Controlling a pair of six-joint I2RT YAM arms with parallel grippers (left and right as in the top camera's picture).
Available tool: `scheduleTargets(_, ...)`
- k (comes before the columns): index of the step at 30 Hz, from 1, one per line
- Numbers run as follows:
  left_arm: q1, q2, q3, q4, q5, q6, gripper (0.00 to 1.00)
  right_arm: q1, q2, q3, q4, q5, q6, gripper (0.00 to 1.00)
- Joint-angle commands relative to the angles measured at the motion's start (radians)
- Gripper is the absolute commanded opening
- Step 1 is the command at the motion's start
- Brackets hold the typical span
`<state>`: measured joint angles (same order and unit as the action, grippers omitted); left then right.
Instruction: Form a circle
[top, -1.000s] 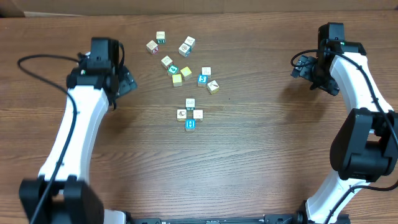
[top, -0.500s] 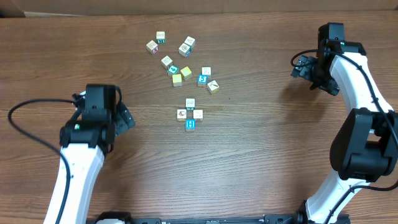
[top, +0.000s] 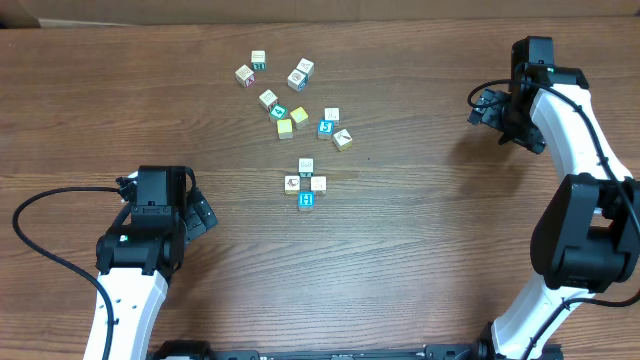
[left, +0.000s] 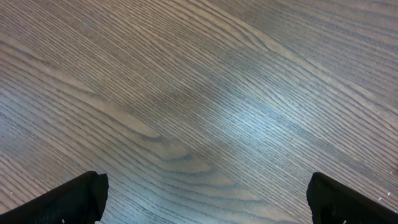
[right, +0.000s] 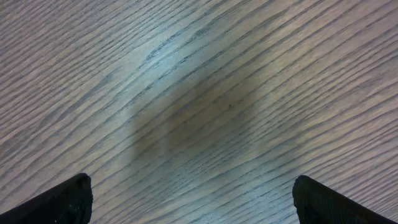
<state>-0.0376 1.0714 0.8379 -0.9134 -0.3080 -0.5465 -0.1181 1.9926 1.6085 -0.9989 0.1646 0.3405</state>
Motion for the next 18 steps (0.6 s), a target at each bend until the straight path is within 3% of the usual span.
scheduleTargets(1, -0.002, 0.006, -0.006, 0.001, -0.014, 0.008, 1.00, -0.001, -0.025, 0.021, 0.002, 0.011, -0.002, 1.00)
scheduleTargets(18, -0.002, 0.014, -0.006, 0.003, -0.014, 0.008, 1.00, -0.001, -0.025, 0.021, 0.002, 0.011, -0.002, 1.00)
